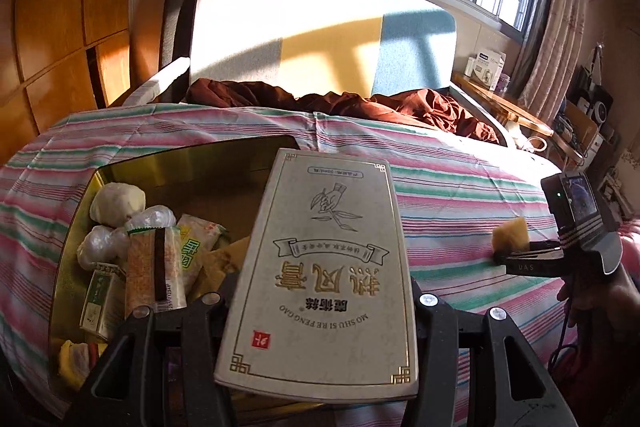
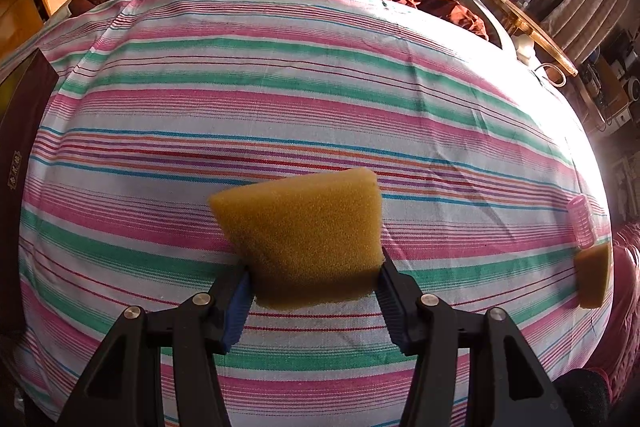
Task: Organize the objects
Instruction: 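Carry the white box into the gold tray and open the left gripper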
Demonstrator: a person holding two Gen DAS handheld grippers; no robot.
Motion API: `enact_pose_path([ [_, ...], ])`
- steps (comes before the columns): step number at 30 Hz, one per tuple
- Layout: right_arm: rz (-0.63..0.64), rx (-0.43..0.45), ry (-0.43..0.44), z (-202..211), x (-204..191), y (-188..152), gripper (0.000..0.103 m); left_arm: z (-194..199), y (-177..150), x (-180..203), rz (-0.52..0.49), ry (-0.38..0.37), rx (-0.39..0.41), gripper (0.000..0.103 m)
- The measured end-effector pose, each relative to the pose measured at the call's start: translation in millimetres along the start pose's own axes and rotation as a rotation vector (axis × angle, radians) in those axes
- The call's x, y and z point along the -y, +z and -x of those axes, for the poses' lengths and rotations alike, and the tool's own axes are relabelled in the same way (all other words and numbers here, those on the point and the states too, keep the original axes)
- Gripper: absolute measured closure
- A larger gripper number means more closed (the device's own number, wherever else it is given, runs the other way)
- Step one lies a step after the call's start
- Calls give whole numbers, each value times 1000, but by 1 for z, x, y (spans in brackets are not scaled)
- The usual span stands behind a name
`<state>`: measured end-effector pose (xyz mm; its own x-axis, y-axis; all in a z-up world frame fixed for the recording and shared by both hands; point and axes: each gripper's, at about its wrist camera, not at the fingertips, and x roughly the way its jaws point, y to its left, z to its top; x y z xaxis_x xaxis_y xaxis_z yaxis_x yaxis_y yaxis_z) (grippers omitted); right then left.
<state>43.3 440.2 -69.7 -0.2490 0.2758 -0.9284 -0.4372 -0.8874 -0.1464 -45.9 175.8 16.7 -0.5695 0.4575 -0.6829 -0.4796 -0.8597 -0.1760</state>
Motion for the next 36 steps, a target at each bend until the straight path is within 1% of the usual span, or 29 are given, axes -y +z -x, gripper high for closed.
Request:
enact_pose_path([
  [2,-4,-1,4,-1,1,1,46,-2,6,-29,84,6,-17,50],
  [4,-3,-3,4,-1,1,1,46,-2,11,-55,136,40,-14,50],
  [7,-13,-7,13,-3,4,1,46,-2,17,-84,176,76,-11,50],
  [11,-66,-25,63,-6,14,1,45,-8,25,-104,193,100,-18,50],
  [16,-56,-22,54,-6,13,1,45,-30,36,-100,191,88,-48,50],
  [18,-76,-30,68,-6,16,0,44,-41,42,-96,209,54,-67,50],
  [19,-84,-33,74,-7,17,0,44,-48,45,-93,217,40,-78,50],
  [26,-80,-38,72,-7,17,-1,43,-101,56,-80,252,15,-158,50],
  [30,-65,-40,61,-8,13,2,43,-124,59,-78,269,35,-195,50],
  [32,-62,-40,58,-10,14,4,44,-132,59,-78,263,48,-215,47],
  [36,-55,-36,51,-8,10,3,44,-129,58,-78,246,63,-204,47],
])
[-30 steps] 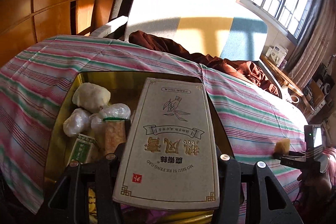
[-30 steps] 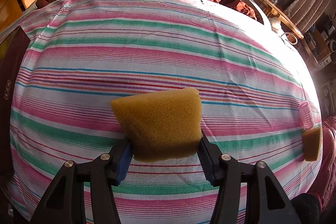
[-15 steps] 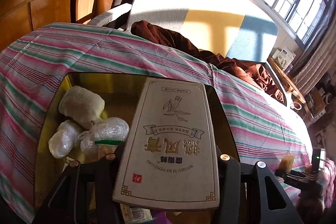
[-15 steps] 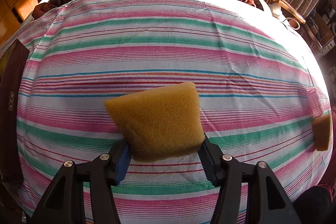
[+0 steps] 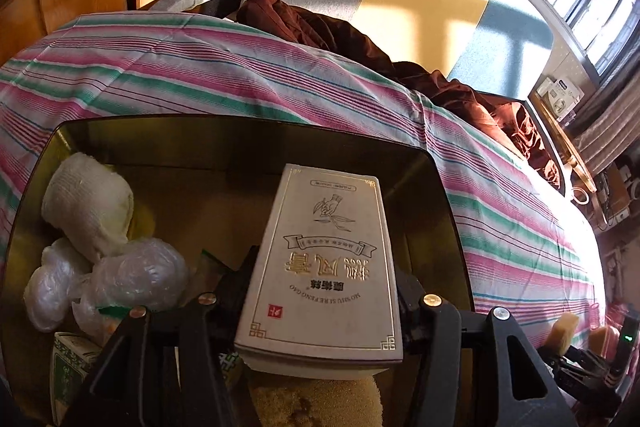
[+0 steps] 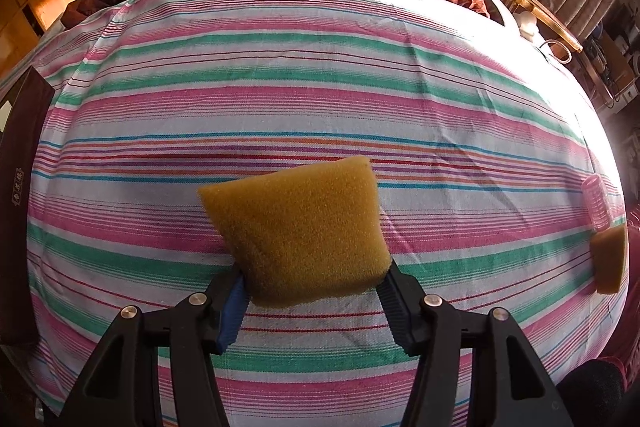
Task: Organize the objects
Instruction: 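Carry the white box into the gold tray and open the left gripper, then lower the second yellow sponge into the gold tray and open the right gripper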
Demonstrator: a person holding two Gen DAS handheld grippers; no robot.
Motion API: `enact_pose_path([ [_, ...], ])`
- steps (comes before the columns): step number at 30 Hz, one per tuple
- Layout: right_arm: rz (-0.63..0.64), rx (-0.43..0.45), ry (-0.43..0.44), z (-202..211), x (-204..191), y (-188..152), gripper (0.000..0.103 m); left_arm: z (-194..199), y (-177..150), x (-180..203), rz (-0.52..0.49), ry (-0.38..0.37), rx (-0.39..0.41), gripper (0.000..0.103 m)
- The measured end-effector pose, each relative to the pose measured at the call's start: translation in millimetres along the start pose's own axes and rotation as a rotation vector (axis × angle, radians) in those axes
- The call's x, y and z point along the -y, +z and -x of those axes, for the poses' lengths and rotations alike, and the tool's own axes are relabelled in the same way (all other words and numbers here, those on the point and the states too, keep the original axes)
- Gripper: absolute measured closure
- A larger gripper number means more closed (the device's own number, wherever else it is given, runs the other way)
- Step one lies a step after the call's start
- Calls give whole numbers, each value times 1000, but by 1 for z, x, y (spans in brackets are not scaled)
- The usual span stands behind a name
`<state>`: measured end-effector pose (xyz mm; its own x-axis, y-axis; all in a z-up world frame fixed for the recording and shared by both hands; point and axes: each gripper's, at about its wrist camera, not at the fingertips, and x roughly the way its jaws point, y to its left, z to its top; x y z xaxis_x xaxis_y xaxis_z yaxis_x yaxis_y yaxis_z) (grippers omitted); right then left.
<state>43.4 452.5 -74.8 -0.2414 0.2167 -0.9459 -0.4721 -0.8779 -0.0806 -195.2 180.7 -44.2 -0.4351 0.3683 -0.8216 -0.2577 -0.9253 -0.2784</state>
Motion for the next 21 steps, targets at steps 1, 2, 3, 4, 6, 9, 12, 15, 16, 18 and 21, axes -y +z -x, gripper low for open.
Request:
enact_pose_path([
  [1,2,1,-2,0,-1,-1,44,4,-2,0,-9,7,13,47],
  [2,3,2,-4,1,-3,-1,44,10,-4,-1,-19,17,28,47],
  [3,5,3,-6,1,-4,-1,44,15,-7,-1,-31,24,42,46],
  [4,5,3,-6,1,-4,-1,44,20,-10,-1,-43,32,55,45],
  [6,6,4,-7,0,-5,-1,44,33,-17,-2,-58,49,88,43],
  [9,9,6,-11,3,-6,-2,44,57,-29,-4,-78,72,153,43],
  [12,14,11,-16,5,-8,-2,45,82,-45,-3,-119,108,220,43],
  [15,15,18,-18,7,-10,-2,47,101,-60,-2,-161,141,274,43],
  [16,16,21,-17,8,-10,-2,47,107,-65,-3,-167,148,285,41],
  [18,12,32,-5,11,-12,-2,48,116,-73,-6,-173,162,300,41],
  [21,22,71,36,24,-20,-3,49,127,-84,-11,-179,171,312,41],
])
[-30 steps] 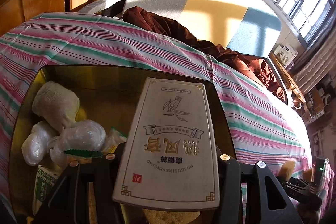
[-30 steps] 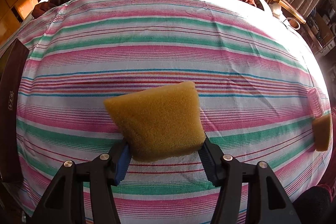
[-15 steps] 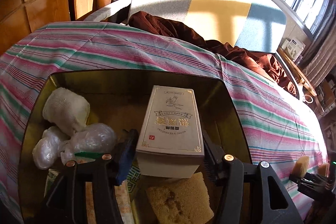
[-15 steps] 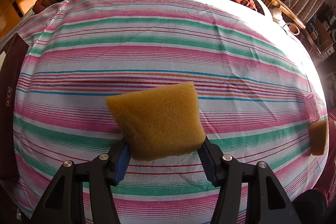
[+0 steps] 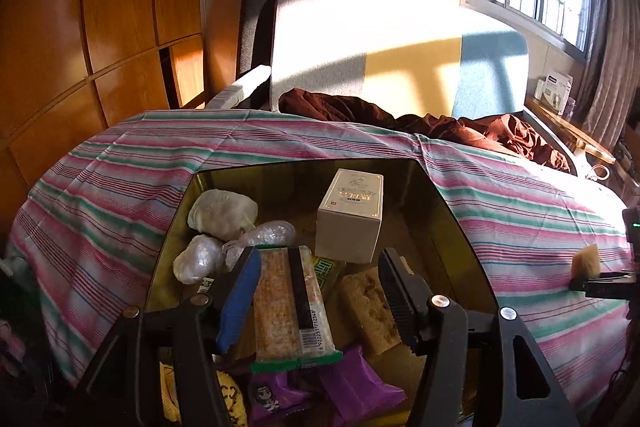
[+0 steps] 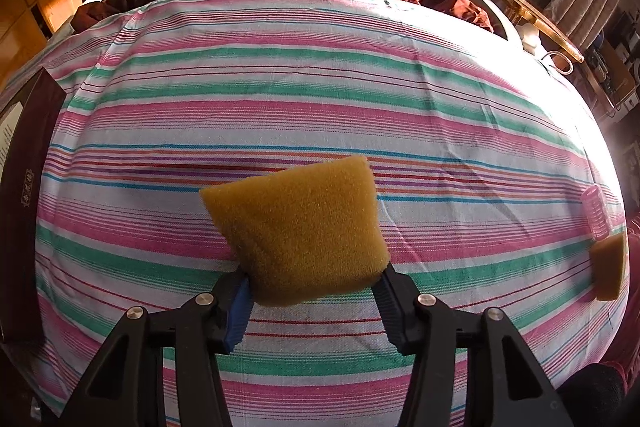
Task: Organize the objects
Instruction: 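Lower the second yellow sponge into the gold tray and open the right gripper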
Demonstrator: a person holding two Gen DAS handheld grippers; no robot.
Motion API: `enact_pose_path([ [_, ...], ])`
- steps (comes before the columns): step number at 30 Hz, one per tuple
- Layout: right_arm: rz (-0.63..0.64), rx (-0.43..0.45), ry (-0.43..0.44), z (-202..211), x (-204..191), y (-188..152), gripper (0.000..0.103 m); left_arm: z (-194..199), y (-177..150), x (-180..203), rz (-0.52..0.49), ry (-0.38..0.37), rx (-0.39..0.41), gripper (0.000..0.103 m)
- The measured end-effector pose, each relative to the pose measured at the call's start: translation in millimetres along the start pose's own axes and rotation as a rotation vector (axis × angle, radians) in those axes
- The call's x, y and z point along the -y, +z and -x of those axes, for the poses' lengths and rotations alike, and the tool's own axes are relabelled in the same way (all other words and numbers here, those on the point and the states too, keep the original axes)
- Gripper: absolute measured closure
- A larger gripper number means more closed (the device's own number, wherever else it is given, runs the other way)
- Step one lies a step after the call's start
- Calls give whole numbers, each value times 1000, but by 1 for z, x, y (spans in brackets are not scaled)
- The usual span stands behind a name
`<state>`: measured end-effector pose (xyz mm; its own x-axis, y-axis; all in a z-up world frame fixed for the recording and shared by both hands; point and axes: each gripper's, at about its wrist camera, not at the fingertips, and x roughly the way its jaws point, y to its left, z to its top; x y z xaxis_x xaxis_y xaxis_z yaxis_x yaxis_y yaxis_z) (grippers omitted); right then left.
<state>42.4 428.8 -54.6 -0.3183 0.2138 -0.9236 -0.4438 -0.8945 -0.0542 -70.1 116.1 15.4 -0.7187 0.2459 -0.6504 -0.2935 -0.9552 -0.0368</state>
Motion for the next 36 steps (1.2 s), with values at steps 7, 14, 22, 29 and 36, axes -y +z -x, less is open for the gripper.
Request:
enact_pose_path([
  [7,10,125,188,46,-49,4,49,22,-16,-12,-6,13,22,34],
  [14,204,216,346,82,-160,0,48,37,-28,-41,48,41,23,26],
  [22,382,175,355,75,-246,-25,43,51,-42,-81,112,95,20,9],
  [29,446,122,322,62,-260,-44,41,55,-47,-87,125,108,19,0],
  [36,452,125,320,65,-258,-49,20,55,-47,-84,125,144,12,0],
])
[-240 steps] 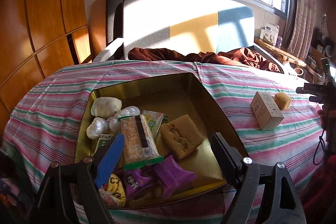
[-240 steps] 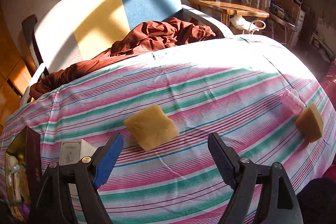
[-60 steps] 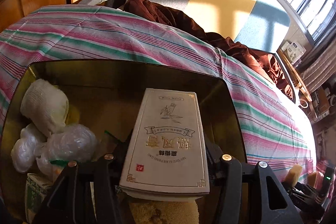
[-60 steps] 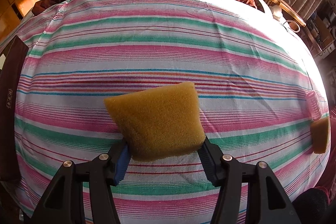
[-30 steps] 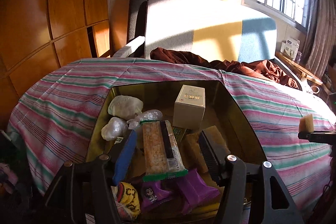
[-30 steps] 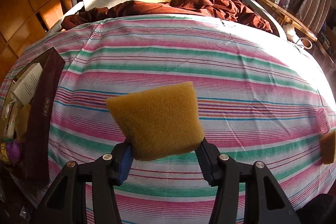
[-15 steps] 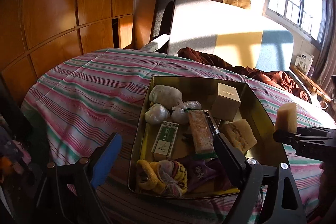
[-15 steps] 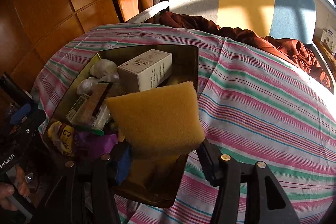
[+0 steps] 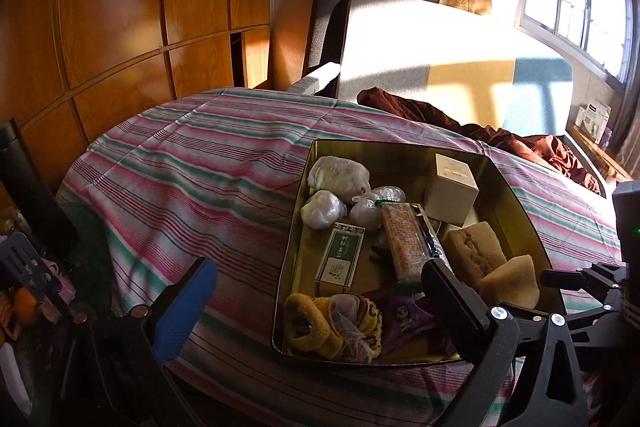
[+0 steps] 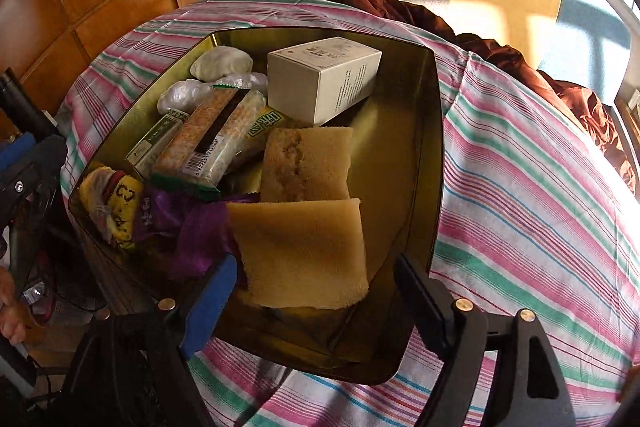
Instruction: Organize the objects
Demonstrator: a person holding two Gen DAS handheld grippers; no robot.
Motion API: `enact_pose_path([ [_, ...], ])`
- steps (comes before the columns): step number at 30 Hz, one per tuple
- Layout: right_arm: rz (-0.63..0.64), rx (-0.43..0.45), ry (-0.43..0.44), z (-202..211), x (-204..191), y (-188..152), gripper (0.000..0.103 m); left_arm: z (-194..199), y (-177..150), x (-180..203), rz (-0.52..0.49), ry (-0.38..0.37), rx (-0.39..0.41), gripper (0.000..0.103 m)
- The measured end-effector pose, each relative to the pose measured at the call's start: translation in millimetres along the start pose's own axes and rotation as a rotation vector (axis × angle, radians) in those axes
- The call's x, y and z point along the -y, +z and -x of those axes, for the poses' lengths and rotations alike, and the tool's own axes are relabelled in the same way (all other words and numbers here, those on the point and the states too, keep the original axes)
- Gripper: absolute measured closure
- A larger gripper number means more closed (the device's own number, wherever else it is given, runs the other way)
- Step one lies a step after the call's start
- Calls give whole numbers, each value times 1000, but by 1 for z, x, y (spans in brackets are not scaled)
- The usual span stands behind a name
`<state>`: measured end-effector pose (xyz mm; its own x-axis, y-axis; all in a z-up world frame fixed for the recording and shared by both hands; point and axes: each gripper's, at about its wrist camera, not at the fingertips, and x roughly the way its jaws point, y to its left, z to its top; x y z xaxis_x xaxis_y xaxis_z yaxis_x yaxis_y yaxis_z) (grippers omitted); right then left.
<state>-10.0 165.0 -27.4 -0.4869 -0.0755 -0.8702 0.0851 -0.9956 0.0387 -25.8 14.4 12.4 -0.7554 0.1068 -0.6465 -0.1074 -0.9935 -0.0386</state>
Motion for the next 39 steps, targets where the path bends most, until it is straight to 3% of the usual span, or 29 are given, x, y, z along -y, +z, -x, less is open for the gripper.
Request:
enact_pose_path([
  [6,-30,87,4,20,1,1,20,9,3,0,16,8,31,0],
  [10,-57,173,-14,37,-7,-3,20,15,8,0,31,71,46,0],
  [18,-130,343,-103,65,-17,-13,20,27,5,2,41,101,52,0],
  [39,-147,341,-127,62,-15,-16,20,30,-9,10,15,80,58,0],
])
